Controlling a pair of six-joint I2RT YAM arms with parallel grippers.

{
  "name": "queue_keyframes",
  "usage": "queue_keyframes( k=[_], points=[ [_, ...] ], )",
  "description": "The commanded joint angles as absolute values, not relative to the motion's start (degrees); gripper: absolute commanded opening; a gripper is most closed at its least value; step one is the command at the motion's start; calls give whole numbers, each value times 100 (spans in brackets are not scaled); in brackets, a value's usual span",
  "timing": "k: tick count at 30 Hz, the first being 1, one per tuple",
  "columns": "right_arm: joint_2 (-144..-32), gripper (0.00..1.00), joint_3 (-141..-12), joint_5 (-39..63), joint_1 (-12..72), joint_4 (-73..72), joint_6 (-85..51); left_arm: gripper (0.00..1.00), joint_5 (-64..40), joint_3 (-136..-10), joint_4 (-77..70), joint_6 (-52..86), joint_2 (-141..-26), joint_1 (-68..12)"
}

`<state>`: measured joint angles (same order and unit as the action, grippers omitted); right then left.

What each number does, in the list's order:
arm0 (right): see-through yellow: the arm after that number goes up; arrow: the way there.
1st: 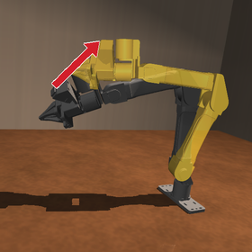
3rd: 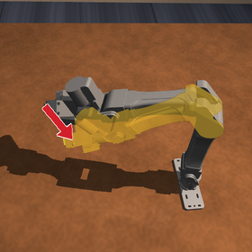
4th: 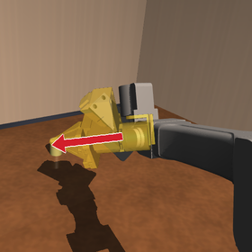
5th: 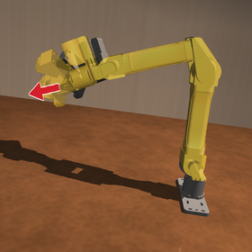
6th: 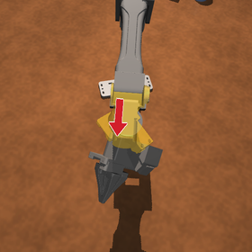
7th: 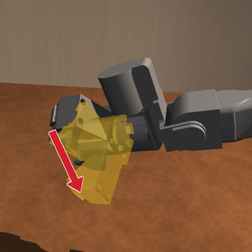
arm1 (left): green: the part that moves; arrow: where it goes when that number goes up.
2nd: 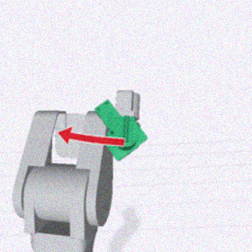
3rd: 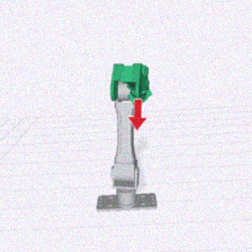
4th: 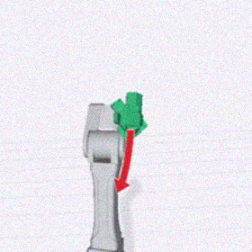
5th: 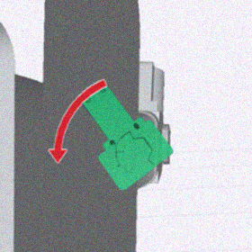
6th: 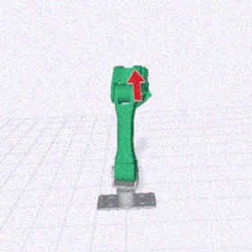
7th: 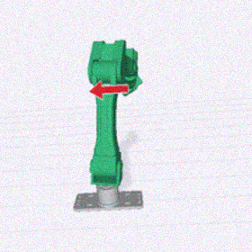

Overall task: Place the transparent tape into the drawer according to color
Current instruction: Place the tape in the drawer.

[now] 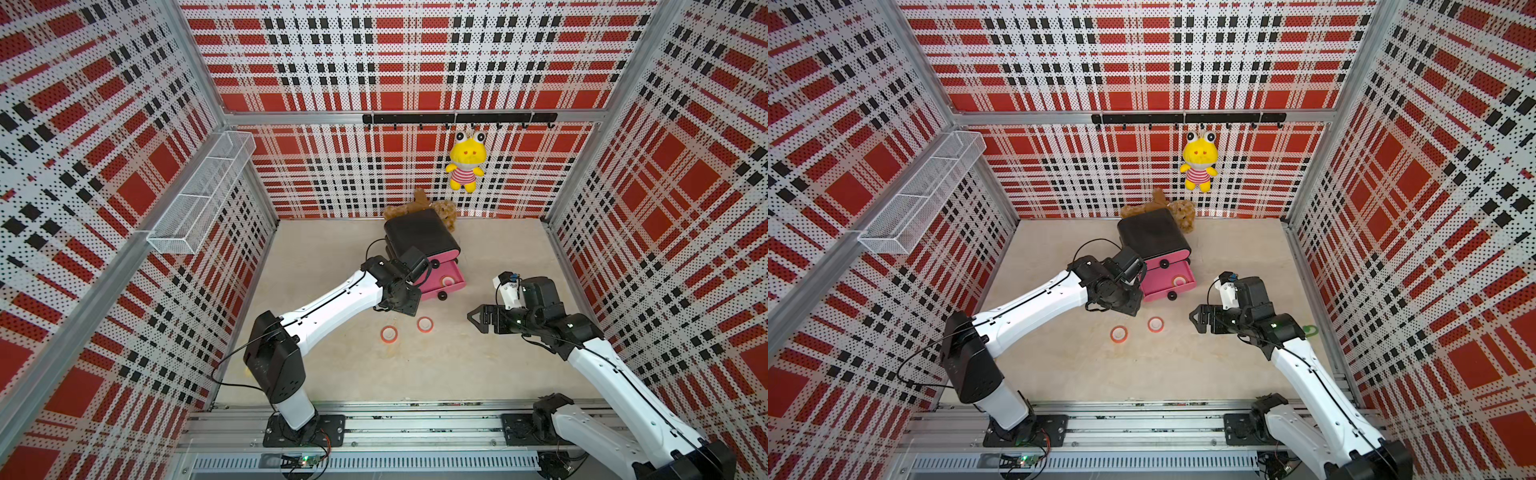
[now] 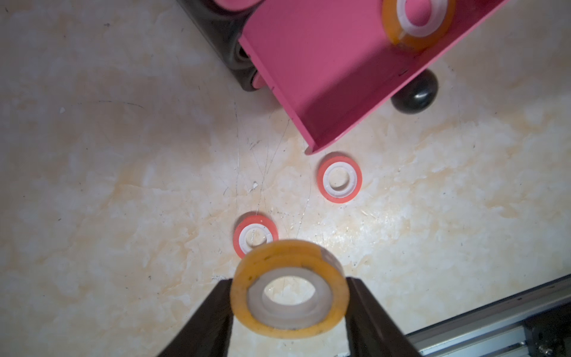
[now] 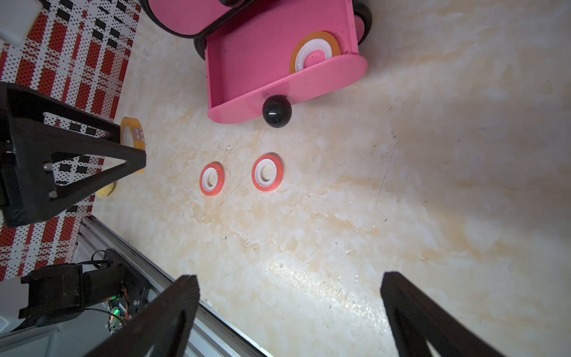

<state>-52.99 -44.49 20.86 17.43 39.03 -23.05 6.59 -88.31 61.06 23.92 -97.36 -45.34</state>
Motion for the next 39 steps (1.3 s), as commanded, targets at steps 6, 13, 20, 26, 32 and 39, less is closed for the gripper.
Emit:
queue_keyframes(
  k=[6, 13, 20, 26, 32, 39],
  points=[
    [-5161, 100, -4395, 2221, 1552, 3814, -2268, 49, 815, -9816, 6098, 2277, -10319, -4509],
    [-5089, 100, -4399, 2232, 1494, 3893, -2242, 49, 776, -10298, 5886, 2208, -10847, -4509],
    [-5027, 100, -4395, 2244, 1428, 3937, -2216, 49, 786, -10733, 5746, 2158, -11283, -4522],
    [-5040, 100, -4386, 2292, 1376, 3920, -2189, 49, 965, -11083, 5733, 2145, -11636, -4509],
    [-5026, 100, -4386, 2320, 1340, 3936, -2181, 49, 1017, -11341, 5702, 1967, -11955, -4503],
    [-5005, 100, -4386, 2328, 1327, 3946, -2180, 57, 1159, -11513, 5711, 1925, -12077, -4500]
  ],
)
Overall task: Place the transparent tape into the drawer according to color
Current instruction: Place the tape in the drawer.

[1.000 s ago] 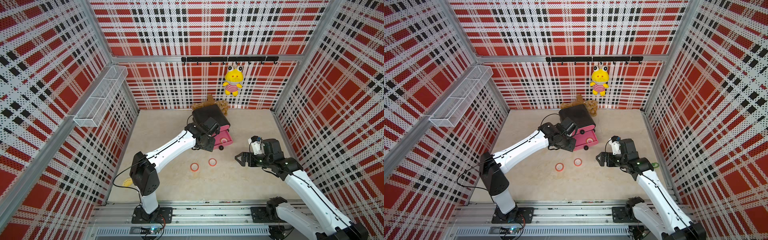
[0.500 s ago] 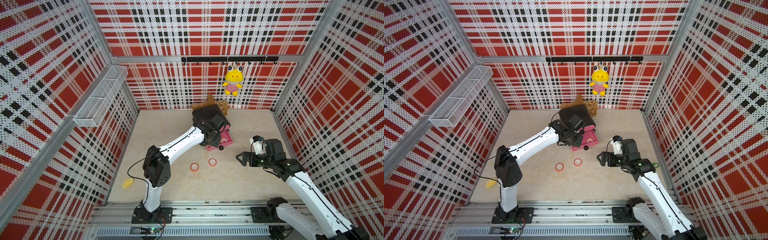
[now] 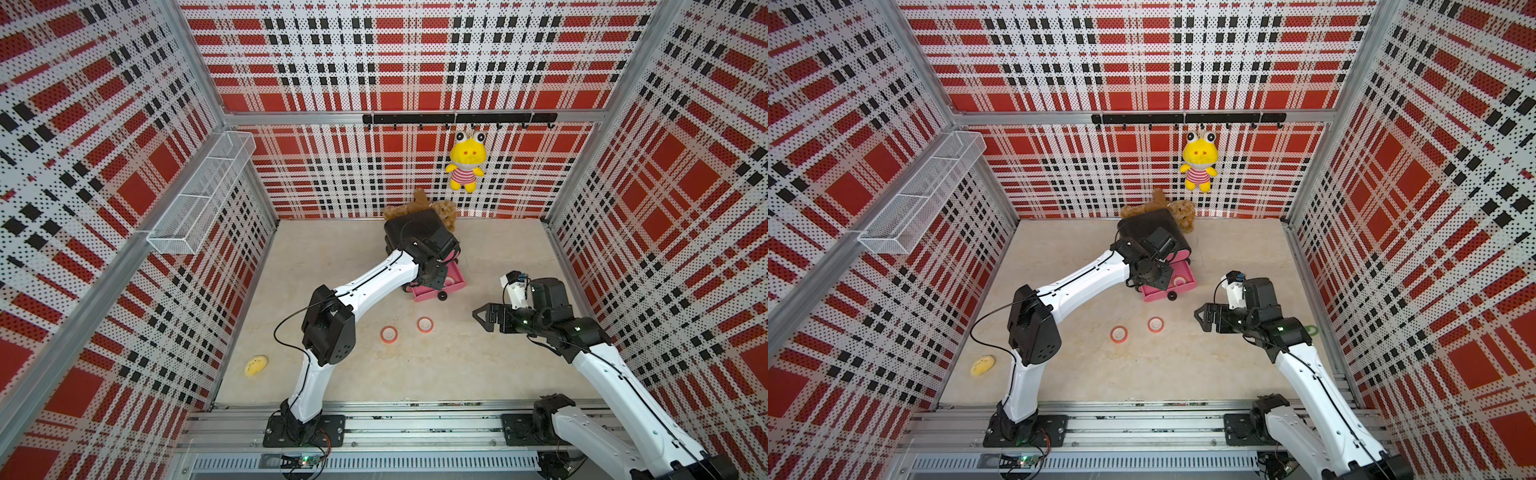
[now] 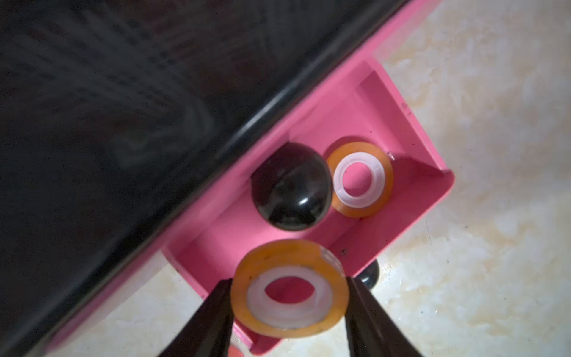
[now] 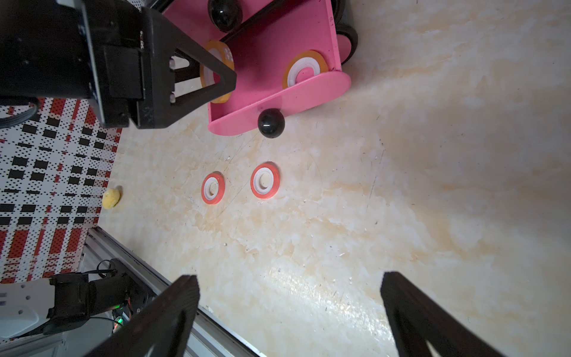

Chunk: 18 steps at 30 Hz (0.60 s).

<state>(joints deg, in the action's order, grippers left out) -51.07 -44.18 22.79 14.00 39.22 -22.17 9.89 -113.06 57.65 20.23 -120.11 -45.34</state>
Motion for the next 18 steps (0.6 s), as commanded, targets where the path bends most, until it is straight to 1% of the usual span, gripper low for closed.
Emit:
queue_keyframes(
  k=[1, 3, 6, 13, 18],
  points=[
    [-5009, 100, -4390, 2329, 1326, 3946, -2185, 58, 1192, -11522, 5711, 1909, -12076, -4491],
    [-5009, 100, -4386, 2338, 1322, 3938, -2180, 62, 1221, -11526, 5705, 1895, -12079, -4491],
    [-5010, 100, -4395, 2345, 1326, 3946, -2175, 63, 1283, -11531, 5709, 1864, -12100, -4482],
    [-4997, 100, -4395, 2372, 1320, 3946, -2175, 76, 1311, -11573, 5704, 1850, -12173, -4482],
    [-4982, 100, -4409, 2355, 1317, 3973, -2173, 80, 1343, -11608, 5708, 1854, -12125, -4487]
  ],
)
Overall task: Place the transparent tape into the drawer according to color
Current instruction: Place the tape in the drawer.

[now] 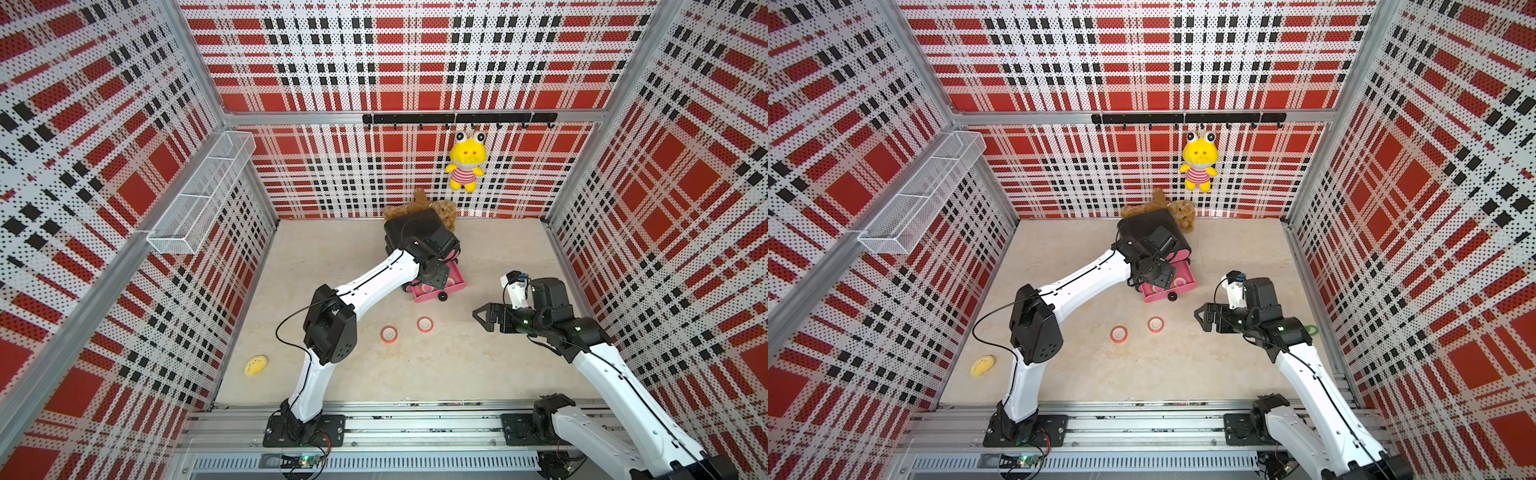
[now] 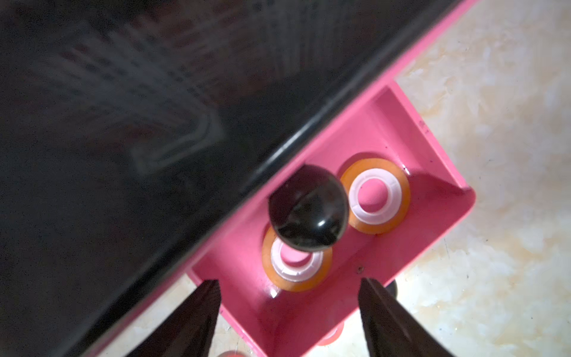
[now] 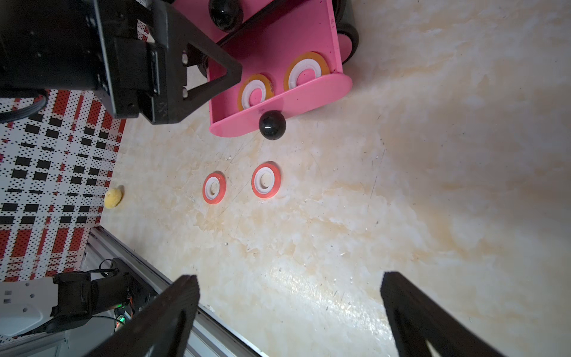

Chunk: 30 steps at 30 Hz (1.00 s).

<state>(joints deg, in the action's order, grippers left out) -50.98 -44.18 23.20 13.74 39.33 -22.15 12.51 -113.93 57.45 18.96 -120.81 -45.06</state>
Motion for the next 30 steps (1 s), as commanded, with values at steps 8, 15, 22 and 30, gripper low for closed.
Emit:
queue_keyframes(
  k=[8, 15, 22, 30],
  points=[
    [-5021, 100, -4443, 2355, 1318, 3970, -2180, 85, 1248, -11859, 5707, 1905, -11821, -4636],
    [-5046, 100, -4544, 2355, 1318, 4017, -2180, 89, 1015, -11715, 5594, 2086, -11171, -4654],
    [-5106, 100, -4536, 2420, 1318, 3957, -2206, 94, 842, -11139, 5129, 2568, -10284, -4597],
    [-5310, 100, -4518, 2403, 1325, 3544, -2330, 96, 928, -9682, 4272, 3382, -9509, -3841]
  ],
)
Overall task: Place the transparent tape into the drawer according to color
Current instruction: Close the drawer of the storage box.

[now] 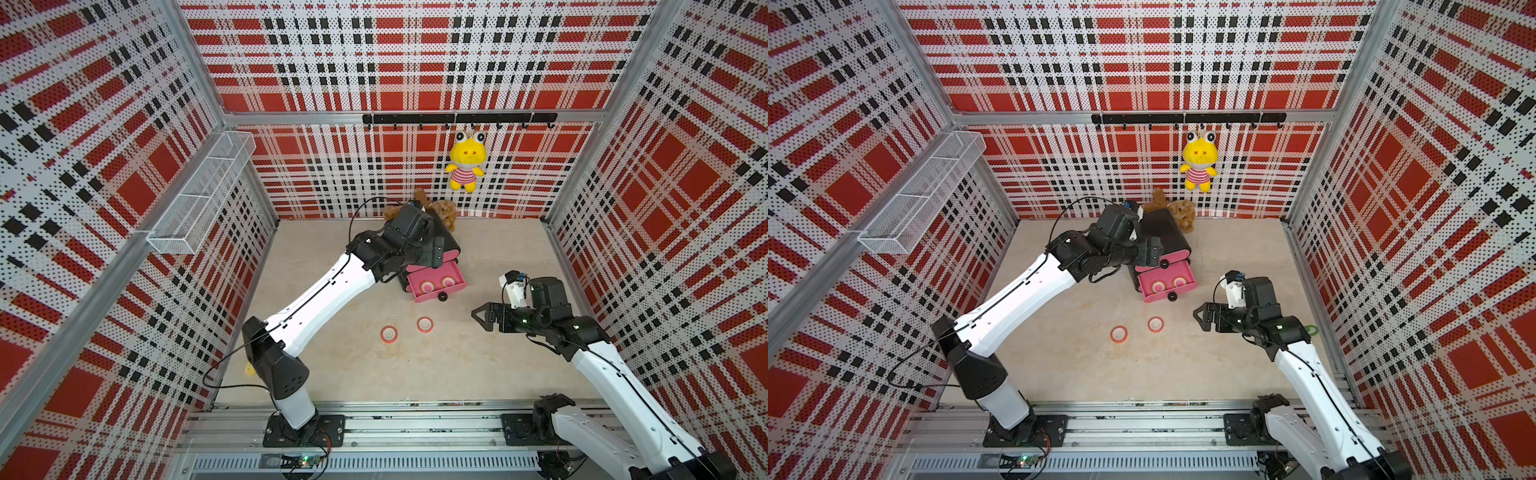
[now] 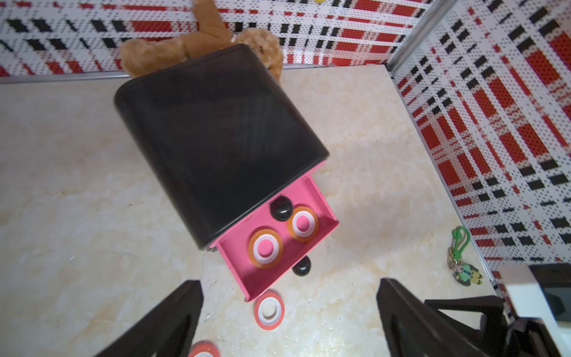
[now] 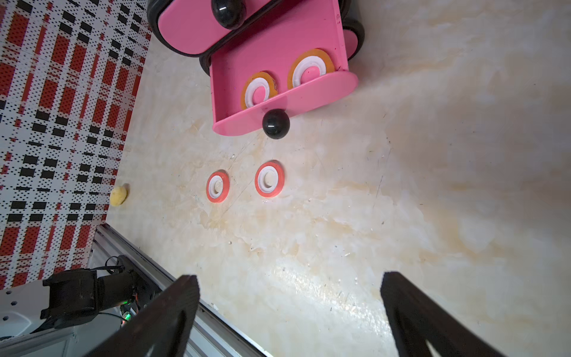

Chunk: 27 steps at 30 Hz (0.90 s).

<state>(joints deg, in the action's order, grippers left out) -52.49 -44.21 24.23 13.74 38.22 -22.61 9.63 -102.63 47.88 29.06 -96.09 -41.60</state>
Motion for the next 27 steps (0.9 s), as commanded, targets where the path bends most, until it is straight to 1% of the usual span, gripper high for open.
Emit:
queue_keyframes(
  k=[1, 5, 12, 14, 20, 27],
  points=[
    [-5364, 100, -4509, 2363, 1327, 3460, -2350, 96, 861, -9430, 3991, 3492, -9415, -3733],
    [-5537, 100, -4380, 2309, 1449, 3038, -2477, 96, 658, -8848, 3237, 3855, -9330, -3402],
    [-5957, 100, -4522, 1618, 2126, 2762, -2479, 92, 296, -8518, 2543, 4267, -9614, -3090],
    [-6074, 100, -4535, 1531, 2178, 2659, -2461, 89, 174, -8498, 2382, 4310, -9712, -3025],
    [-6392, 100, -4509, 1446, 2233, 2335, -2393, 77, -81, -8613, 2252, 4350, -10151, -2910],
    [-6754, 100, -4581, 1360, 2320, 2002, -2273, 73, -206, -8752, 2250, 4342, -10380, -2881]
  ],
)
